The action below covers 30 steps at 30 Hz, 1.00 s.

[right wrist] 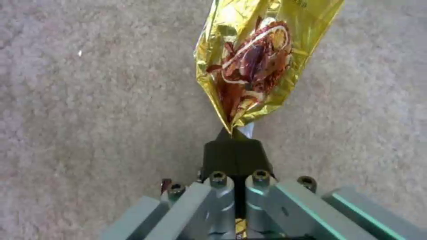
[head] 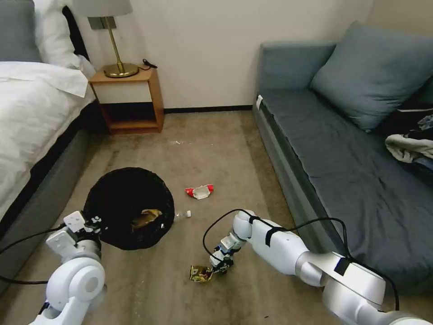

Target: Pick up the trash bin, then pick up the garbage on the floor and place it into the trash bin.

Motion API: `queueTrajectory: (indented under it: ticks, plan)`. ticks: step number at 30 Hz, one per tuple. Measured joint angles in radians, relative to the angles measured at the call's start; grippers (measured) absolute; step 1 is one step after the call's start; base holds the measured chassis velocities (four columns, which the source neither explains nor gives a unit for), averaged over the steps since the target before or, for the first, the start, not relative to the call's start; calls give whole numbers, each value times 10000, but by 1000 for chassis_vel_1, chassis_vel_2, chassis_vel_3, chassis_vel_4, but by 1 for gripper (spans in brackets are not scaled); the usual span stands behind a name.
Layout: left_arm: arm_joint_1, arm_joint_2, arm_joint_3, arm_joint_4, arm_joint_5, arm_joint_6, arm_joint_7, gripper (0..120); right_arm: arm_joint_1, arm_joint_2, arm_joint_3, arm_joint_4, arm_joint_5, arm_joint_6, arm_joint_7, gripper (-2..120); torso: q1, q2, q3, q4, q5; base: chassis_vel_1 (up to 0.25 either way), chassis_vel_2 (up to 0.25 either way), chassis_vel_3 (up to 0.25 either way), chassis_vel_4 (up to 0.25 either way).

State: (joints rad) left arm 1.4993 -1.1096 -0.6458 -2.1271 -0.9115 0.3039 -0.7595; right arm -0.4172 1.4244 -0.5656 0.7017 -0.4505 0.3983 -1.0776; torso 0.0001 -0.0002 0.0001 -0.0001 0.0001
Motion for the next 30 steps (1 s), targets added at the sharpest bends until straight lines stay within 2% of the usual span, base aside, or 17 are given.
queueTrajectory:
  ticks: [9, 14, 22, 23, 25, 28, 29, 30]
  plan:
    - [-67, 49, 29, 66, -6, -17, 0, 3, 153, -927, 675, 495, 436, -86, -99, 0, 0, 1, -1, 0, 2, 0, 0, 0, 0]
    - [-53, 55, 56, 78, -12, -31, -2, 3, -52, -1619, 2236, 577, 770, 64, -56, 0, -1, 1, -1, -1, 2, 0, 0, 0, 0]
    - [-49, 142, 71, 135, -24, -74, 1, 3, -149, -2273, 3800, 1063, 2231, -800, 297, 0, 0, 1, 0, -1, 4, 0, 0, 0, 0]
    - [-57, 166, 76, 146, -26, -77, 2, 3, -84, -2399, 3883, 1114, 2536, -964, 402, 0, 0, 1, 0, 0, 8, 0, 0, 0, 0]
    - [-100, 180, 135, 169, -17, -94, 11, 3, 55, -2688, 3732, 1365, 3298, -1413, 990, 0, -1, 2, -2, 1, -10, 0, 0, 0, 0]
    - [-164, 152, 193, 181, 20, -103, 31, 3, 14, -2823, 3533, 1617, 4202, -1668, 1456, 0, -1, 2, 0, -1, 4, 0, 0, 0, 0]
    - [-255, 57, 285, 203, 61, -118, 41, 3, -134, -3126, 2773, 2630, 7207, -2114, 2817, 0, 0, 2, -1, -3, -2, 0, 0, 0, 0]
    - [-263, 44, 302, 218, 82, -128, 39, 3, -175, -3214, 2324, 3244, 8636, -2230, 3390, 0, -1, 2, -1, -3, -1, 0, 0, 0, 0]
